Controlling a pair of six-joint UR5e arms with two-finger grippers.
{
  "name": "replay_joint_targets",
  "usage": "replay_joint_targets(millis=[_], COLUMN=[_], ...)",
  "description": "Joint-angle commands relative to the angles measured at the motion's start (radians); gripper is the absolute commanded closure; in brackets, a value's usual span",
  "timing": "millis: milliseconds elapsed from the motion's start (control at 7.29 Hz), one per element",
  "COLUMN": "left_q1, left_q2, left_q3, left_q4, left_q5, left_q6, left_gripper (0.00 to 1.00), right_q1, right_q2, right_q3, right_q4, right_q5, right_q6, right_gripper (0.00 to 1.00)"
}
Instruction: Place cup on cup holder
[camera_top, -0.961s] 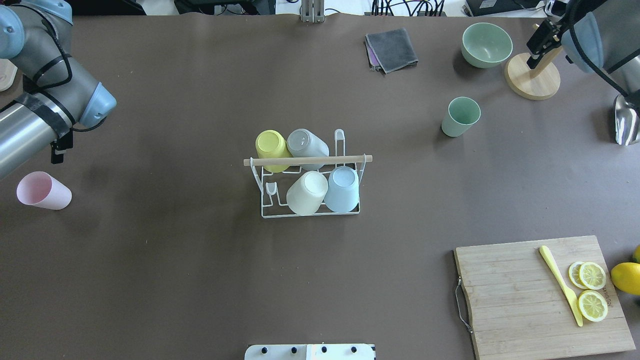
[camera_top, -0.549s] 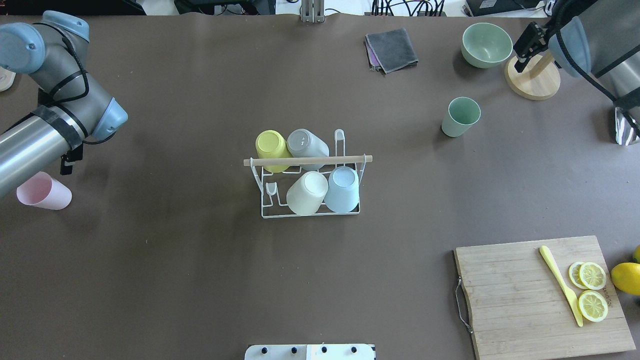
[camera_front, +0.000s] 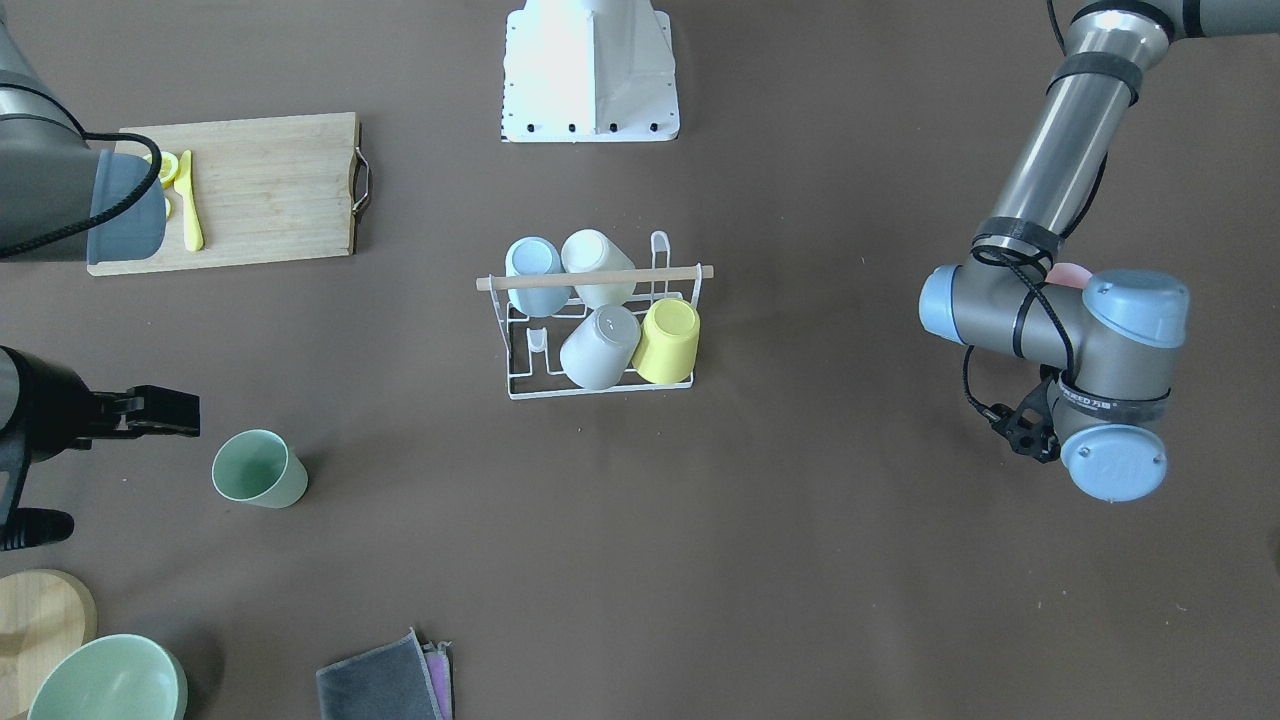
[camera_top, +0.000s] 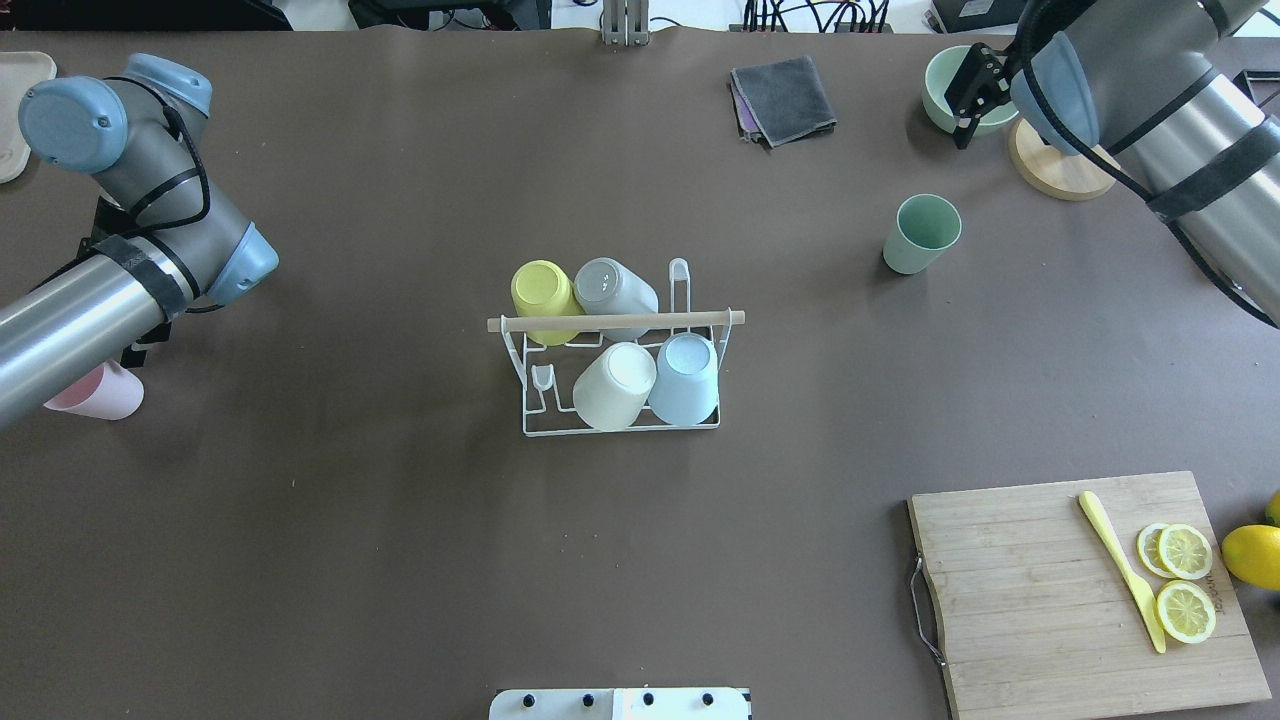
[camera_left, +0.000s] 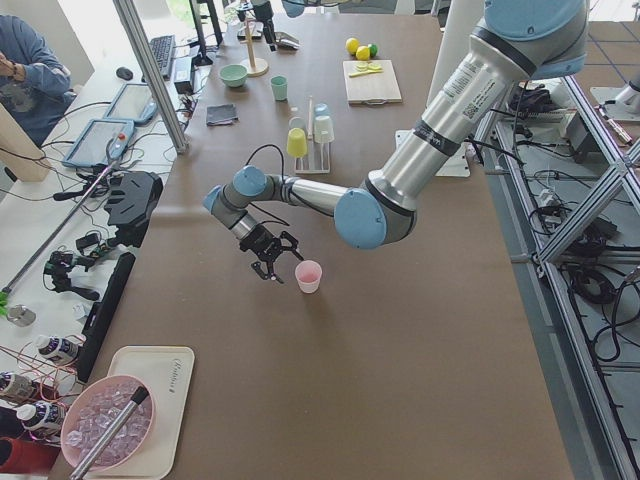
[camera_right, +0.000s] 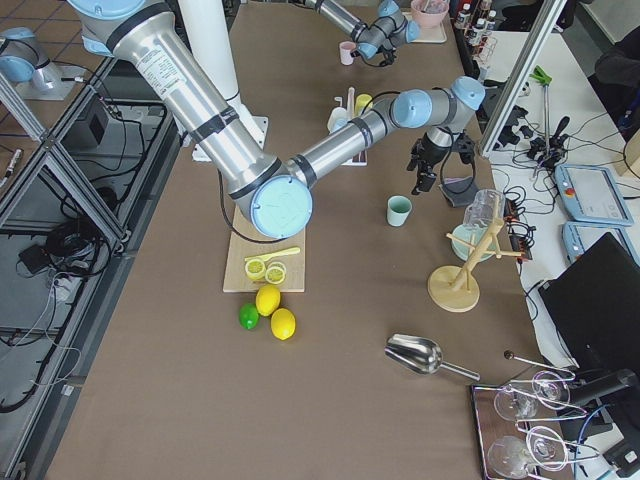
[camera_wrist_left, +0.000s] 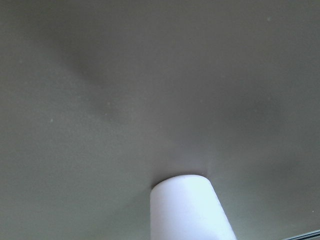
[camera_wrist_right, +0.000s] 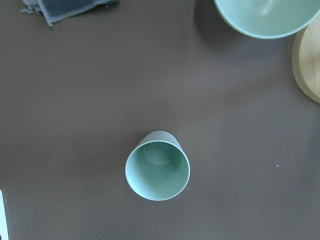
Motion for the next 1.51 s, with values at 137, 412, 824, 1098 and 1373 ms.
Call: replay_joint_targets(millis=[137, 412, 824, 1098, 1373], left_q1=[0.028, 0.032, 0.045, 0.060, 0.062], left_q2=[0.000, 0.000, 0.006, 0.006, 0.003], left_q3=[0.021, 0.022, 0.025, 0.030, 0.030], left_q4=[0.040, 0.094, 0.102, 0.102, 0.102], left_q5=[0.006, 0.015, 0.039, 0.057, 0.074], left_q6=[-0.003, -0.003, -0.009, -0.032, -0.039], left_gripper=[0.04, 0.06, 0.12, 0.16, 0.21], right_q1=[-0.043, -0.063, -0.092, -0.109, -0.115], right_q2=[0.122, 0.138, 0.180, 0.223, 0.301], right_q3=[-0.094, -0.210, -0.403, -0.469, -0.591], right_q4=[-0.019, 0.103, 0.121, 0.119, 0.116], right_q5=[-0.028, -0.031, 0.011, -0.007, -0.050], right_q6=[-0.013, -0.079, -0.113, -0.113, -0.221], right_gripper=[0.00, 0.00, 0.00, 0.00, 0.00])
